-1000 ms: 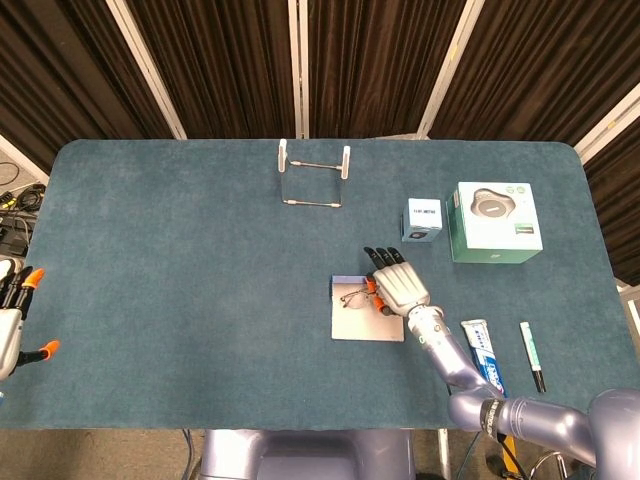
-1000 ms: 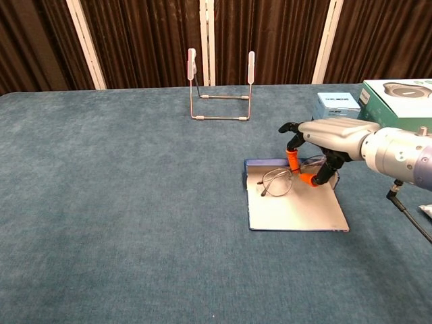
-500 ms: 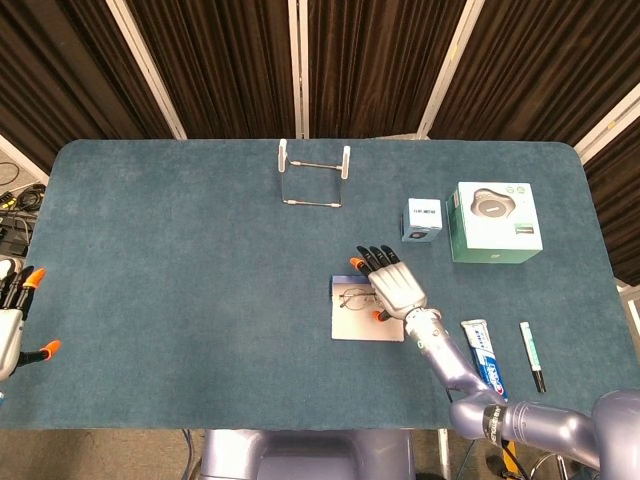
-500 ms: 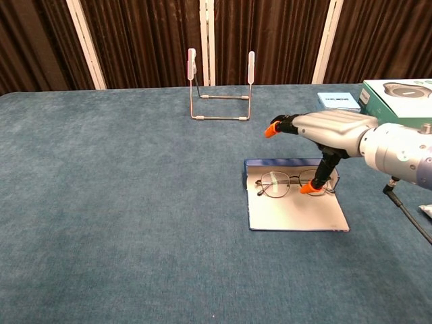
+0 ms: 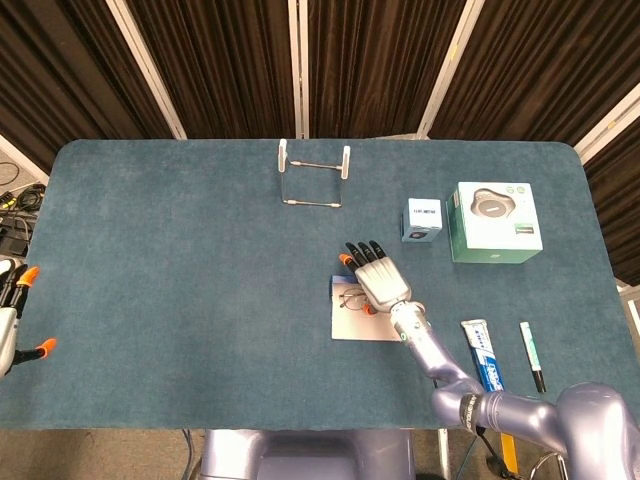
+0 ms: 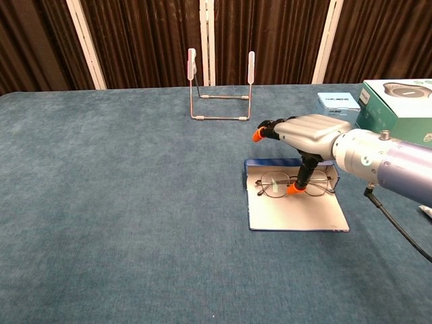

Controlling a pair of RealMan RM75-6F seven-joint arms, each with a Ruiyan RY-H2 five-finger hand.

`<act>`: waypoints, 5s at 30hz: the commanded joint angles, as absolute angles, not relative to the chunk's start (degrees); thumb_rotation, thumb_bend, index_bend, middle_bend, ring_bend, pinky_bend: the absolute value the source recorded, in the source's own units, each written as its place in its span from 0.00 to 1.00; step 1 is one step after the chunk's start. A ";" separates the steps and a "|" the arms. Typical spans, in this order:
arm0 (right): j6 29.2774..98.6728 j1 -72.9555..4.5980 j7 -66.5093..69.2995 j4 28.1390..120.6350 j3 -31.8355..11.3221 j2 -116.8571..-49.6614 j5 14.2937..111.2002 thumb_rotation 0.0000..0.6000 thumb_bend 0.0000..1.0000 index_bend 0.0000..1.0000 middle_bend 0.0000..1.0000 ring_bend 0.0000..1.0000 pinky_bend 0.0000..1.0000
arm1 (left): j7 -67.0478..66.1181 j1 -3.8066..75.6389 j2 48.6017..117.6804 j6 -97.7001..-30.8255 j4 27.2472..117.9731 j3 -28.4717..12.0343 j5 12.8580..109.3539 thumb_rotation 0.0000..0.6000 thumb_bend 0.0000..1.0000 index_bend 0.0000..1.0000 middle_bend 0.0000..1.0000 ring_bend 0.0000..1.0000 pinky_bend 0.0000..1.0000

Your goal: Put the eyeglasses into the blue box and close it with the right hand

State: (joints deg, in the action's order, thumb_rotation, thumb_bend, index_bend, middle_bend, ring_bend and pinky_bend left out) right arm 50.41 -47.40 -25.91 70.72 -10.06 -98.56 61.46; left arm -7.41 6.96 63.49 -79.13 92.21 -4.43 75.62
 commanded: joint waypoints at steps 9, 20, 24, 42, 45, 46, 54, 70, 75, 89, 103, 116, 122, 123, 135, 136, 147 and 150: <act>48.19 -48.85 -22.60 63.08 -12.27 -100.66 60.36 1.00 0.03 0.15 0.00 0.00 0.00 | -8.30 7.75 64.42 -77.22 90.79 -4.87 73.53 1.00 0.00 0.00 0.00 0.00 0.00; 51.13 -46.79 -21.95 71.76 -10.41 -94.54 64.89 1.00 0.03 0.15 0.00 0.00 0.00 | -9.14 8.09 64.94 -76.63 90.46 -4.65 73.25 1.00 0.00 0.00 0.00 0.00 0.00; 52.74 -45.43 -23.74 76.95 -9.14 -91.38 65.70 1.00 0.03 0.15 0.00 0.00 0.00 | -9.17 8.03 64.86 -76.98 90.81 -4.50 73.77 1.00 0.00 0.00 0.00 0.00 0.00; 57.36 -39.71 -27.98 87.15 -1.55 -88.66 72.07 1.00 0.11 0.29 0.00 0.00 0.00 | -8.60 7.05 63.76 -79.88 93.26 -3.25 77.91 1.00 0.00 0.00 0.00 0.00 0.00; 57.04 -39.68 -28.29 86.68 -1.55 -89.33 71.88 1.00 0.13 0.29 0.00 0.00 0.00 | -8.44 7.04 63.71 -79.85 93.23 -3.29 77.84 1.00 0.00 0.00 0.00 0.00 0.00; 56.87 -39.68 -28.43 86.46 -1.54 -89.61 71.80 1.00 0.13 0.29 0.00 0.00 0.00 | -8.38 7.04 63.69 -79.83 93.21 -3.31 77.82 1.00 0.00 0.00 0.00 0.00 0.00; 56.10 -39.49 -28.27 84.85 -1.18 -91.56 72.35 1.00 0.13 0.30 0.00 0.00 0.00 | -8.16 7.01 63.63 -79.69 92.98 -3.43 77.46 1.00 0.00 0.00 0.00 0.00 0.00; 55.49 -39.38 -26.40 80.87 -1.79 -94.62 74.01 1.00 0.13 0.32 0.00 0.00 0.00 | -8.71 7.16 64.05 -79.25 92.64 -3.57 76.82 1.00 0.00 0.00 0.00 0.00 0.00; 55.07 -39.53 -26.68 80.26 -2.35 -94.98 73.71 1.00 0.13 0.32 0.00 0.00 0.00 | -8.69 7.20 64.10 -79.18 92.57 -3.60 76.76 1.00 0.00 0.00 0.00 0.00 0.00; 54.76 -39.13 -27.17 78.74 -2.03 -95.53 74.15 1.00 0.13 0.33 0.00 0.00 0.00 | -8.72 7.17 64.12 -79.23 92.56 -3.56 76.84 1.00 0.00 0.00 0.00 0.00 0.00; 54.60 -38.71 -26.21 76.54 -1.81 -96.24 75.41 1.00 0.19 0.33 0.00 0.00 0.00 | -8.94 7.27 64.27 -79.01 92.38 -3.56 76.68 1.00 0.00 0.00 0.00 0.00 0.00; 55.60 -38.27 -23.63 76.11 -2.50 -95.74 77.06 1.00 0.33 0.35 0.00 0.00 0.00 | -9.12 7.30 64.34 -78.96 92.40 -3.57 76.58 1.00 0.00 0.00 0.00 0.00 0.00; 55.66 -38.57 -22.83 75.22 -3.49 -96.03 77.11 1.00 0.33 0.35 0.00 0.00 0.00 | -9.14 7.36 64.36 -78.80 92.33 -3.62 76.41 1.00 0.00 0.00 0.00 0.00 0.00; 55.59 -38.68 -22.77 74.97 -3.71 -96.15 77.04 1.00 0.33 0.36 0.00 0.00 0.00 | -9.12 7.37 64.37 -78.78 92.32 -3.62 76.39 1.00 0.00 0.00 0.00 0.00 0.00; 55.00 -40.95 -22.05 71.18 -8.56 -98.58 74.34 1.00 0.33 0.37 0.00 0.00 0.00 | -9.05 7.48 64.46 -78.48 92.10 -3.75 75.98 1.00 0.00 0.00 0.00 0.00 0.00; 54.75 -41.30 -22.24 70.46 -9.16 -99.00 73.71 1.00 0.33 0.37 0.00 0.00 0.00 | -9.03 7.49 64.47 -78.45 92.07 -3.77 75.93 1.00 0.00 0.00 0.00 0.00 0.00; 52.77 -43.70 -23.51 63.73 -12.78 -102.01 68.79 1.00 0.33 0.39 0.00 0.00 0.00 | -9.02 7.64 64.58 -78.13 91.70 -3.96 75.43 1.00 0.00 0.00 0.00 0.00 0.00; 52.97 -44.26 -23.54 62.27 -13.27 -102.63 68.56 1.00 0.33 0.40 0.00 0.00 0.00 | -9.14 7.68 64.65 -78.06 91.57 -3.99 75.28 1.00 0.00 0.00 0.00 0.00 0.00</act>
State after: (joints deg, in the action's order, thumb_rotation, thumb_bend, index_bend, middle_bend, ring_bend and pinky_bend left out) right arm 52.95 -43.95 -23.47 62.75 -12.96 -102.30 68.75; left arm -9.14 7.68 64.65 -78.05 91.58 -3.99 75.28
